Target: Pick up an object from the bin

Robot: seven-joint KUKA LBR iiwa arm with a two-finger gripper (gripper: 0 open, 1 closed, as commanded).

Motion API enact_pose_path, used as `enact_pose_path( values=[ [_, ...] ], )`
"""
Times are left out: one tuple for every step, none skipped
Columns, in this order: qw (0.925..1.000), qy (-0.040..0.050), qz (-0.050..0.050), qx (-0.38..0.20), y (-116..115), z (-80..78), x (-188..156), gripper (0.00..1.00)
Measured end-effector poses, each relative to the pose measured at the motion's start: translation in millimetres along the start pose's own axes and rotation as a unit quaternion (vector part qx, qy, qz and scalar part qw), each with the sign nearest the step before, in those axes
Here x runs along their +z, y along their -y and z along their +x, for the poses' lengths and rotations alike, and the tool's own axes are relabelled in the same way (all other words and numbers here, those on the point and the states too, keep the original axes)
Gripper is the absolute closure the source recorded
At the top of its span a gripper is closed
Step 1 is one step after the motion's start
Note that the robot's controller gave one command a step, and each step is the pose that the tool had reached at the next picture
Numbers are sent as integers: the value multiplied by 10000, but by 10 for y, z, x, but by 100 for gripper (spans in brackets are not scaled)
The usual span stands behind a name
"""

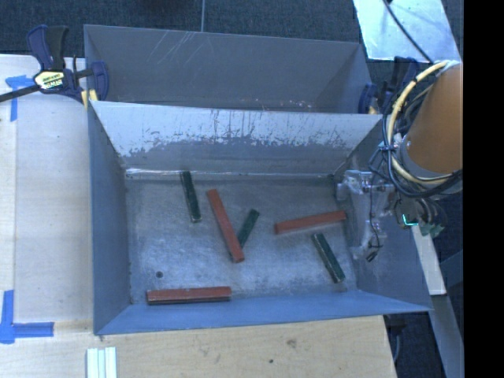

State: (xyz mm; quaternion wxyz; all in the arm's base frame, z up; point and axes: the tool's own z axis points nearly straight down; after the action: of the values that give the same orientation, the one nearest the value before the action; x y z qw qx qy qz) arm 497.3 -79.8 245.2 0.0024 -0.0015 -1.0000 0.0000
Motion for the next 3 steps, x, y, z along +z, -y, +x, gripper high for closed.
enact_pose_path(
  values=[
    [9952,6,-3,-980,25,-576,1407,0],
    [9856,47,3,-1692,-232,-832,1755,0],
    [9855,62,11,-1697,-227,-841,1739,100]
  ],
)
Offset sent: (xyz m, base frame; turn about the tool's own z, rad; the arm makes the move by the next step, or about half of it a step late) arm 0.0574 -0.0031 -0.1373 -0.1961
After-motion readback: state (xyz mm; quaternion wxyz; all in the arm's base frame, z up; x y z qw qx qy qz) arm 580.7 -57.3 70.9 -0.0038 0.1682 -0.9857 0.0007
